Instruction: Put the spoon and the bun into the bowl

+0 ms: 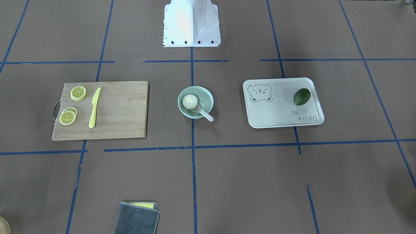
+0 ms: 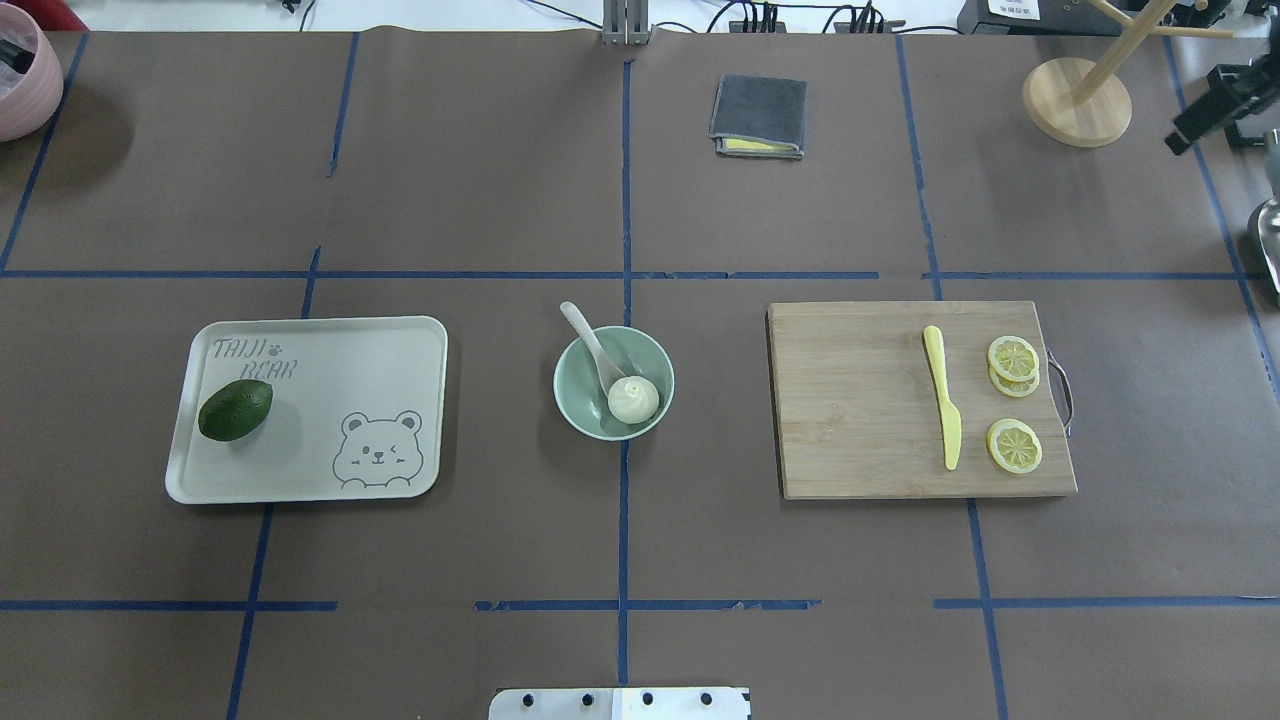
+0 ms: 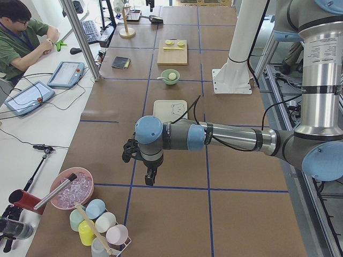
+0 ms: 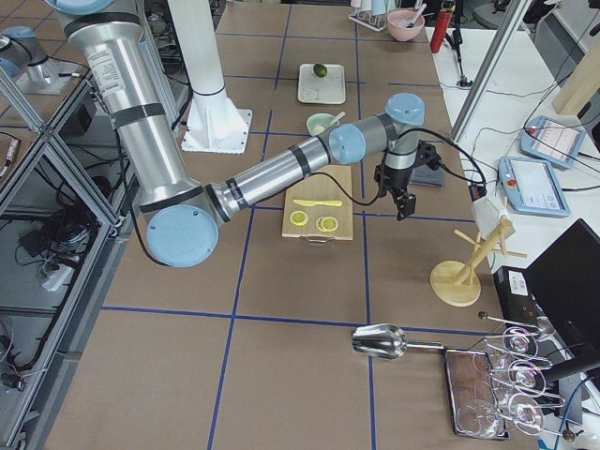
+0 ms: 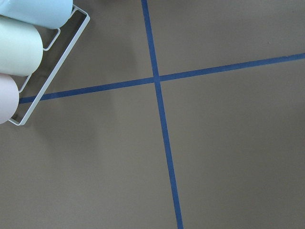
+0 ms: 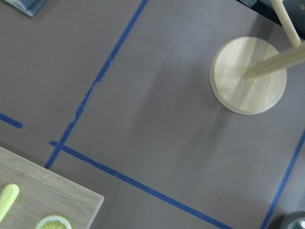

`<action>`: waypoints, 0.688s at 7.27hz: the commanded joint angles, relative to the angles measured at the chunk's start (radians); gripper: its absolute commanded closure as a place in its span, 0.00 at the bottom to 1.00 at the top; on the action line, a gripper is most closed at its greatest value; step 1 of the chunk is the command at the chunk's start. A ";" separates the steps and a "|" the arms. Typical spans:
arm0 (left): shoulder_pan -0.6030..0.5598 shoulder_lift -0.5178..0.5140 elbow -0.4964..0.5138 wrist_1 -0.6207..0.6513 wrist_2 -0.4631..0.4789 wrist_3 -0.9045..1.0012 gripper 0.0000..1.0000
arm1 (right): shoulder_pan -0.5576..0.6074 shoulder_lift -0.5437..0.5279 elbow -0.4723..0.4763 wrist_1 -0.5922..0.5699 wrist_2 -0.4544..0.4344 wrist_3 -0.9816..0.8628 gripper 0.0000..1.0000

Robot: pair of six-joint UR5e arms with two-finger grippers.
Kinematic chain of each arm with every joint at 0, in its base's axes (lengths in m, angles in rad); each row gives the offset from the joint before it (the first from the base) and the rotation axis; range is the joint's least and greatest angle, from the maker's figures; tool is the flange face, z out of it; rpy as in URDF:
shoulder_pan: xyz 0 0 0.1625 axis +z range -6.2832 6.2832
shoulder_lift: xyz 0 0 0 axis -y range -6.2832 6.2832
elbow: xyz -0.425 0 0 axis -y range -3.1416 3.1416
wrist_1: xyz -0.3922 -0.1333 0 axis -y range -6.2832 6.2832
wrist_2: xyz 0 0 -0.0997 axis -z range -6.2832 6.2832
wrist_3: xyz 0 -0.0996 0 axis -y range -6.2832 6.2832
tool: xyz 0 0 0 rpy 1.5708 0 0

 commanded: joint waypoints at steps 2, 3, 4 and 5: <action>0.000 0.000 -0.002 0.001 0.002 0.000 0.00 | 0.095 -0.241 0.056 0.005 0.019 -0.017 0.00; 0.000 0.000 -0.002 0.001 0.006 0.000 0.00 | 0.103 -0.283 0.060 0.005 0.016 -0.017 0.00; 0.000 0.000 -0.002 -0.001 0.006 0.000 0.00 | 0.117 -0.298 0.059 0.005 0.016 -0.017 0.00; 0.000 0.000 0.001 -0.001 0.009 0.000 0.00 | 0.124 -0.311 0.057 0.005 0.019 -0.015 0.00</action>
